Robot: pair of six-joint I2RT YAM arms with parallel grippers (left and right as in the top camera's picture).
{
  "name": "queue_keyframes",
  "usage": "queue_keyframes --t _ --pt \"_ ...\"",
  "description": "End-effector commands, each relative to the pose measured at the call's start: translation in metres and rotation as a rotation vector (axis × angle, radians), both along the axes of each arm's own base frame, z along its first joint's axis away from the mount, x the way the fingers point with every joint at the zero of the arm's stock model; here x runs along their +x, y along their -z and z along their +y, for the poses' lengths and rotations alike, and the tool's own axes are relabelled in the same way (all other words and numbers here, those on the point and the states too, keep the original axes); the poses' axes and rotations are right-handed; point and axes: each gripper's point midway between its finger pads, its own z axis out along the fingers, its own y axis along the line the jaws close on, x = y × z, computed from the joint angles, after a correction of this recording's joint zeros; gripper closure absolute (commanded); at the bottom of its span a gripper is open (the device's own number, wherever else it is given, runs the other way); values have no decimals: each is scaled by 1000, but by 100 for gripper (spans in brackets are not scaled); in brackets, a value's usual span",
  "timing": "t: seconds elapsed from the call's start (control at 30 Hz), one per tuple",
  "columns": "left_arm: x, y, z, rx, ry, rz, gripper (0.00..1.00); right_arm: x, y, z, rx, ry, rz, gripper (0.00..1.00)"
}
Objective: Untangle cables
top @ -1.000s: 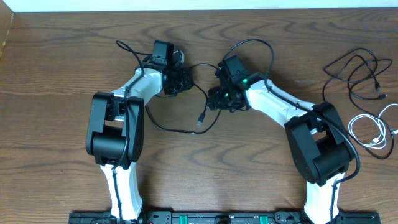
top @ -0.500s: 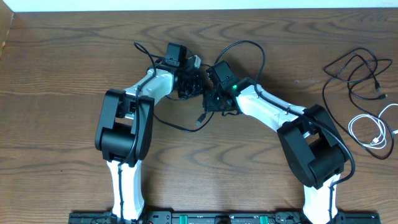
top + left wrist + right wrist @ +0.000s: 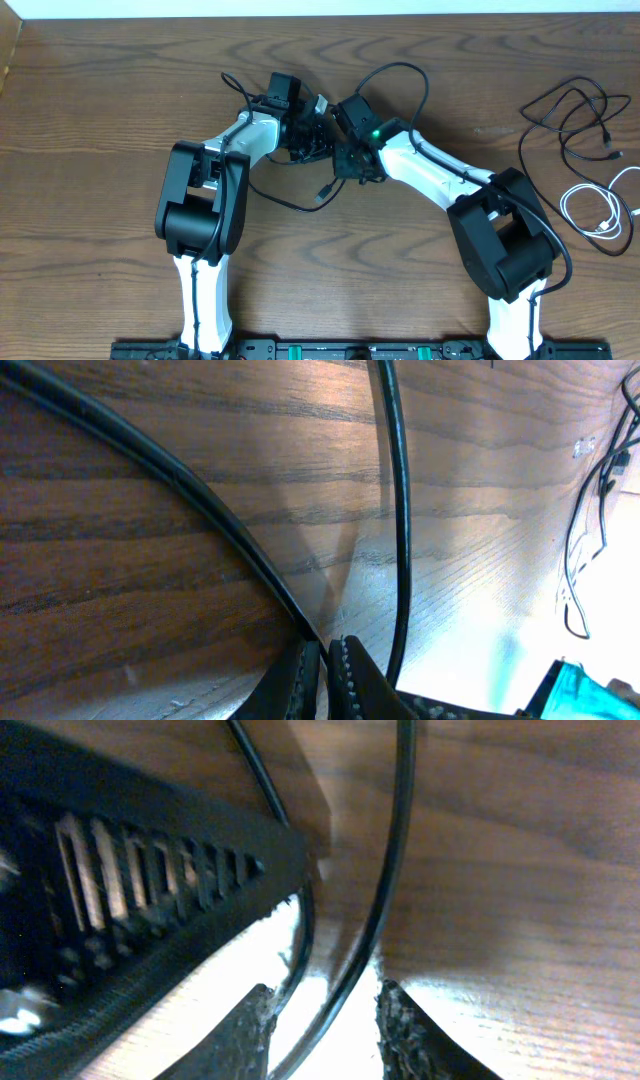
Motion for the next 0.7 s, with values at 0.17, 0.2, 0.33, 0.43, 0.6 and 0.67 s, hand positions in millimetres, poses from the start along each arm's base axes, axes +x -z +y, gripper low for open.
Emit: queue_keyframes --t 0.17,0.2,0.33,0.43,0.6,0.67 --pt "-16 15 -4 -40 27 70 89 4 27 3 -80 49 99 96" --pt "-16 15 -4 -41 28 69 89 3 26 3 -85 48 104 99" --pt "-12 7 -1 -45 28 41 88 6 15 -15 -160 8 122 99" --pt "-1 -24 3 -60 27 -43 85 10 10 -28 -184 -32 132 99" --pt "18 -129 27 -98 -33 -272 78 28 7 -42 -141 -66 115 99" --pt "17 -157 42 -102 -64 -318 72 36 -3 -40 -92 -112 100 99"
